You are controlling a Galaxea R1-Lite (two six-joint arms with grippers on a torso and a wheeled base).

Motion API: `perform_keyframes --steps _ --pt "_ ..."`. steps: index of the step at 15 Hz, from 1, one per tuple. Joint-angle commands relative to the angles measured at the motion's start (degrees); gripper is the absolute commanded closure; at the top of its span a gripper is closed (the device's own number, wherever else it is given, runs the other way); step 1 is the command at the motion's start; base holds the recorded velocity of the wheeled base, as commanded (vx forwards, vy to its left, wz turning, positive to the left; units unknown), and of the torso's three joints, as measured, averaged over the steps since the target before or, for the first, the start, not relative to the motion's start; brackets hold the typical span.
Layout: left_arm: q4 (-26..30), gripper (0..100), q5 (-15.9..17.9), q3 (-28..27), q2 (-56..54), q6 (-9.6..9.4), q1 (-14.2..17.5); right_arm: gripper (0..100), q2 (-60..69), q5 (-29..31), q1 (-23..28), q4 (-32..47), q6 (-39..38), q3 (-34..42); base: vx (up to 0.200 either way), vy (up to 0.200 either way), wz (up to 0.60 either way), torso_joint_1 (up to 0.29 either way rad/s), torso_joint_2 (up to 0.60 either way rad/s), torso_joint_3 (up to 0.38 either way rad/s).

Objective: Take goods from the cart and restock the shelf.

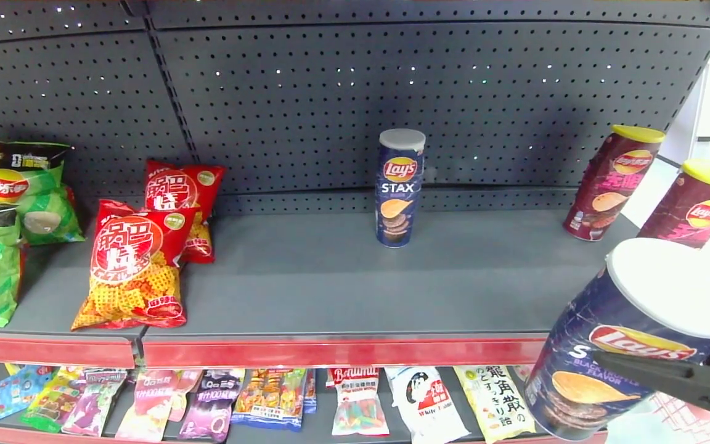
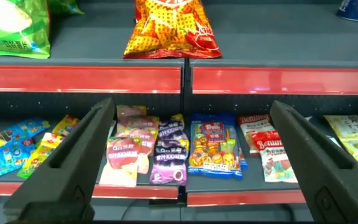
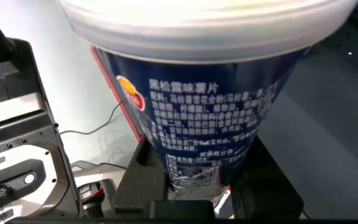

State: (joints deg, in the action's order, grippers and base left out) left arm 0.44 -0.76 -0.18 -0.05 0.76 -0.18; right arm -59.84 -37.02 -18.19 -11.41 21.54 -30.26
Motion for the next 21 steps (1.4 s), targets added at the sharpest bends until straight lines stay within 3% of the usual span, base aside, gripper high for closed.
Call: perform_keyframes --steps 1,12,18,21 --pt "0.0 0 0.0 0.0 0.0 0.04 0.0 100 -0.1 0.0 0.0 0.0 0.0 0.0 0.0 0.0 0.0 0.0 0.0 0.0" --pt "0.0 0 0.0 0.1 0.0 -0.05 0.0 100 0.1 -0.1 -0.1 0.0 0.1 -0.2 0.0 0.0 0.0 0.0 0.0 0.0" --pt "0.0 0 0.0 0.0 0.0 0.04 0.0 100 0.3 0.0 -0.1 0.0 0.1 -0.2 0.2 0.0 0.0 -0.002 0.0 0.001" --pt "0.0 0 0.0 0.0 0.0 0.04 0.0 100 0.3 0.0 -0.1 0.0 0.2 0.0 0.0 0.0 0.0 0.0 0.0 0.0"
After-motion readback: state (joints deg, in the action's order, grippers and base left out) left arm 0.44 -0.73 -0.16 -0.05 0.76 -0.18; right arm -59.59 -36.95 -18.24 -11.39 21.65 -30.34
